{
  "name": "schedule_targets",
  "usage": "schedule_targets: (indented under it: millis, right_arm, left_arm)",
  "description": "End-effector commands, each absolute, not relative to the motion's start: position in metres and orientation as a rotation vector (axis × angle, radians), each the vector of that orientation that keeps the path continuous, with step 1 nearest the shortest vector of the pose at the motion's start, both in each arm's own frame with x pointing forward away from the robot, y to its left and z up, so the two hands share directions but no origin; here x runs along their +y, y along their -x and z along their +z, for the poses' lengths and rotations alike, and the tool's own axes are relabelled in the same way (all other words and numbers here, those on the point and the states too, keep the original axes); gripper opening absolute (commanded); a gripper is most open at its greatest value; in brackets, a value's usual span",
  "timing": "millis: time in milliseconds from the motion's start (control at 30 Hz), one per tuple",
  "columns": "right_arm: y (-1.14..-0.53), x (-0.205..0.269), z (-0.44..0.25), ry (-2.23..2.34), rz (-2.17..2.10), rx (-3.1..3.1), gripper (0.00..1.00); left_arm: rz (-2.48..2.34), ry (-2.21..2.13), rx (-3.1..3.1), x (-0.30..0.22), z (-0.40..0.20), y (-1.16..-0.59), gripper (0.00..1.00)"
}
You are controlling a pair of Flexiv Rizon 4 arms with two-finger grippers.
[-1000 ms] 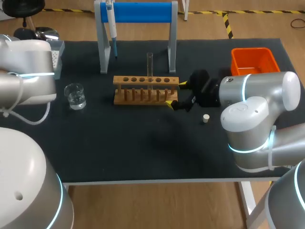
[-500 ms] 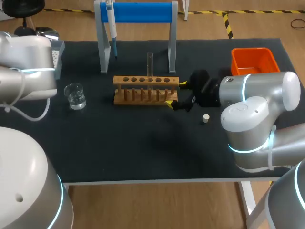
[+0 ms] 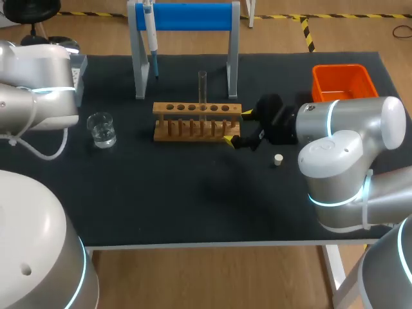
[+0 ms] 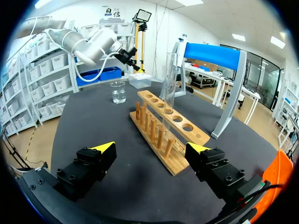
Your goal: Invert the test tube, pick up the pipette, mount the tip to pipette, aspirate from beaker and dispense into the tube, eject the tip, return the pipette, and cap with the stopper.
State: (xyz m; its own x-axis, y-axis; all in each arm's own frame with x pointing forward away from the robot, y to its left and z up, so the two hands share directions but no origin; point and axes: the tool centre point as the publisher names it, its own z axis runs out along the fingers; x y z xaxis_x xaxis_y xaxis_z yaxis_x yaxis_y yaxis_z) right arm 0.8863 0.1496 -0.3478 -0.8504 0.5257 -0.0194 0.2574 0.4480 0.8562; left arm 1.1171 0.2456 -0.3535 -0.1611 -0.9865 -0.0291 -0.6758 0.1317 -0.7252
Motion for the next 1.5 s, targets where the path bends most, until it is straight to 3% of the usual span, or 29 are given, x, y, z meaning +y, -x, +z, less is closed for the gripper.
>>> schedule_targets:
  millis: [33,1500]
  right_arm:
    - [-0.886,0.149,-0.348,-0.674,1.358,2.420,1.00]
    - [-0.886,0.149,-0.348,-0.674,1.358,2.420,1.00]
  left_arm:
    - [-0.783,1.599,1.911,0.247,-0.357,-1.125,0.41]
    - [-0.766,1.608,1.936,0.247,-0.369,-1.140,0.40]
